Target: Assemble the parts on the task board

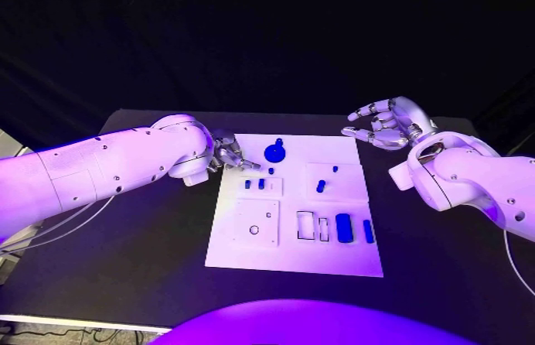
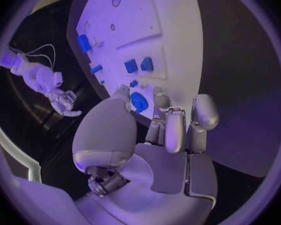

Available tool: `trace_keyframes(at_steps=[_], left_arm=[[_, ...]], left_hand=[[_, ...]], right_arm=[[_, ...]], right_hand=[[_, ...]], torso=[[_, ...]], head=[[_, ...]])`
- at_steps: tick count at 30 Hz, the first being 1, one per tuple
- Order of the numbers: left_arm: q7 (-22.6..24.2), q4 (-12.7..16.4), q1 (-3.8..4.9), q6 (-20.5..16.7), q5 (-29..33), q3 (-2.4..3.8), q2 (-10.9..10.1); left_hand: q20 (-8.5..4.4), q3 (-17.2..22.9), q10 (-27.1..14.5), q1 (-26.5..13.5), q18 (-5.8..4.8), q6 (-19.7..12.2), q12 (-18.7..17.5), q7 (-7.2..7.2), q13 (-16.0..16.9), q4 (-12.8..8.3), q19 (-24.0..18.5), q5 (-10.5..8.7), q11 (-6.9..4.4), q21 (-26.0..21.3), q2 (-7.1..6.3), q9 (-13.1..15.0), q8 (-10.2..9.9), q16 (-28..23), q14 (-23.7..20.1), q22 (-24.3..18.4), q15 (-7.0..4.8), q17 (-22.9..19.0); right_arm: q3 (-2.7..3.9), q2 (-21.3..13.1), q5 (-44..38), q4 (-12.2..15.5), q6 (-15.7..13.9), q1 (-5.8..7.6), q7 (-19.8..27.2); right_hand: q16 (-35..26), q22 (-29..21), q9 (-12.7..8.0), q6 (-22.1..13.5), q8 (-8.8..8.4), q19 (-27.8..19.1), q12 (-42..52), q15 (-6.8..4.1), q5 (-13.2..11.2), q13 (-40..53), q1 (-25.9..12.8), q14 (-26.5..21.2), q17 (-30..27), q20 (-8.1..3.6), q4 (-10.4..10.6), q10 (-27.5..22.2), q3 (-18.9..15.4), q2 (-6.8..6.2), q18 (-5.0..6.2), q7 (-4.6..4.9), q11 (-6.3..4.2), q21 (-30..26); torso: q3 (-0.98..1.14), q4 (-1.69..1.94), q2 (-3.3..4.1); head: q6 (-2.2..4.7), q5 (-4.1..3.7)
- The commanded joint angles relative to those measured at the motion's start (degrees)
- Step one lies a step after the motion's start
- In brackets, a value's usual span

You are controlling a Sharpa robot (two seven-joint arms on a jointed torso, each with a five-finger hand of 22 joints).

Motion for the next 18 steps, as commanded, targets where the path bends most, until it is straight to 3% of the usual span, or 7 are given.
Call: trace_keyframes(at_steps=[1, 2, 4, 6, 8, 12, 18], left_arm=[[9.2, 0.5, 0.02, -8.8, 8.4, 0.18, -0.3], [11.7, 0.6, 0.02, -9.9, 9.8, 0.22, -0.4], [18.5, 1.2, -0.01, -13.1, 11.8, 0.28, -0.5], [23.2, 1.6, -0.07, -15.3, 10.5, 0.25, -0.4], [26.5, 1.9, -0.17, -17.0, 7.5, 0.13, -0.3], [29.8, 1.9, -0.39, -18.4, -0.6, -0.40, 0.3], [30.3, 0.6, -0.83, -17.6, -10.5, -1.39, 1.7]], left_hand=[[1.38, -0.3, -7.5, 0.9, 3.01, -4.4, -4.2, 1.98, -5.6, -0.1, -11.3, 0.22, 1.87, -10.3, 2.17, -0.7, 0.2, -7.7, -6.8, -12.1, 1.79, -10.3], [1.87, -0.2, -8.7, 2.1, 3.50, -5.6, -4.0, 2.45, -6.0, -0.1, -13.1, 0.37, 2.35, -12.5, 2.49, -1.1, 0.5, -9.0, -8.4, -14.3, 2.26, -12.4], [3.35, 1.8, -14.5, 10.6, 4.47, -9.2, -6.8, 3.84, -8.8, -0.2, -19.2, 0.81, 3.85, -20.4, 3.45, -3.4, -0.4, -20.9, -20.9, -20.9, 3.75, -28.3], [4.17, 7.4, -18.2, 19.9, 4.61, -10.7, -11.3, 4.90, -13.4, -0.1, -19.8, 1.05, 4.96, -23.8, 2.60, -6.7, -2.0, -22.9, -23.8, -23.0, 4.70, -30.8], [4.28, 12.5, -18.8, 23.7, 4.62, -11.3, -13.9, 4.43, -16.7, -0.1, -19.3, 1.03, 4.82, -24.6, -0.13, -9.4, -3.6, -22.3, -24.2, -23.4, 4.44, -31.7], [4.42, 22.2, -19.7, 24.8, 4.55, -10.3, -18.5, 4.44, -23.3, -0.5, -19.2, 0.66, 5.11, -24.8, -5.96, -14.1, -4.6, -20.5, -25.3, -23.0, 4.84, -33.5], [4.69, 24.3, -20.0, 23.8, 4.58, -9.4, -19.8, 3.72, -26.0, -0.6, -18.8, 0.23, 5.44, -23.9, -8.00, -16.2, -5.0, -17.7, -24.6, -22.0, 5.13, -33.9]], right_arm=[[0.01, 0.0, -0.4, -0.1, 0.5, -0.06, 0.5], [0.01, 0.0, -0.4, -0.1, 0.4, -0.06, 0.5], [0.01, -0.1, -0.4, -0.2, 0.4, -0.07, 0.6], [0.01, -0.1, -0.3, -0.3, 0.3, -0.07, 0.6], [0.01, -0.1, -0.3, -0.3, 0.3, -0.07, 0.6], [0.01, -0.1, -0.3, -0.4, 0.3, -0.08, 0.7], [0.01, -0.1, -0.4, -0.5, 0.3, -0.13, 0.8]], right_hand=[[-0.3, 12.2, 0.0, -0.4, 0.21, 3.3, -0.4, -0.28, 0.2, 6.3, -0.1, 4.2, 7.8, -0.22, 0.1, -0.4, -0.3, 0.07, 0.45, -0.01, 0.13, -0.2], [-0.3, 12.1, 0.0, -0.5, 0.24, 3.3, -0.4, -0.28, 0.2, 6.3, -0.2, 4.2, 7.8, -0.22, 0.2, -0.4, -0.4, 0.10, 0.48, 0.00, 0.14, -0.4], [-0.4, 12.1, 0.0, -0.5, 0.25, 3.3, -0.5, -0.28, 0.2, 6.2, -0.2, 4.2, 7.7, -0.22, 0.2, -0.5, -0.4, 0.10, 0.49, -0.01, 0.14, -0.4], [-0.4, 12.1, 0.0, -0.5, 0.25, 3.3, -0.5, -0.28, 0.2, 6.2, -0.2, 4.2, 7.7, -0.22, 0.2, -0.5, -0.4, 0.10, 0.49, -0.01, 0.14, -0.4], [-0.3, 12.1, 0.0, -0.5, 0.26, 3.2, -0.5, -0.28, 0.2, 6.2, -0.2, 4.2, 7.8, -0.22, 0.2, -0.5, -0.4, 0.11, 0.49, -0.01, 0.14, -0.4], [-0.4, 12.0, 0.0, -0.5, 0.27, 3.2, -0.5, -0.28, 0.2, 6.2, -0.2, 4.2, 7.8, -0.22, 0.2, -0.5, -0.4, 0.11, 0.51, -0.01, 0.14, -0.5], [-0.5, 11.8, 0.0, -0.5, 0.31, 3.0, -3.0, -0.28, 0.2, 4.2, -0.1, 4.1, 7.4, -0.22, 0.1, -2.5, -0.4, 0.14, 0.63, -0.02, 0.12, -1.0]], torso=[[0.02, 0.00, 0.01], [0.03, -0.01, 0.02], [0.06, 0.00, 0.05], [0.03, 0.01, 0.11], [0.01, 0.00, 0.11], [0.07, -0.02, 0.03], [0.06, 0.01, 0.06]], head=[[0.14, -0.12], [0.22, -0.09], [0.47, -0.29], [0.58, -0.32], [0.64, -0.43], [0.76, -0.46], [0.89, -0.62]])
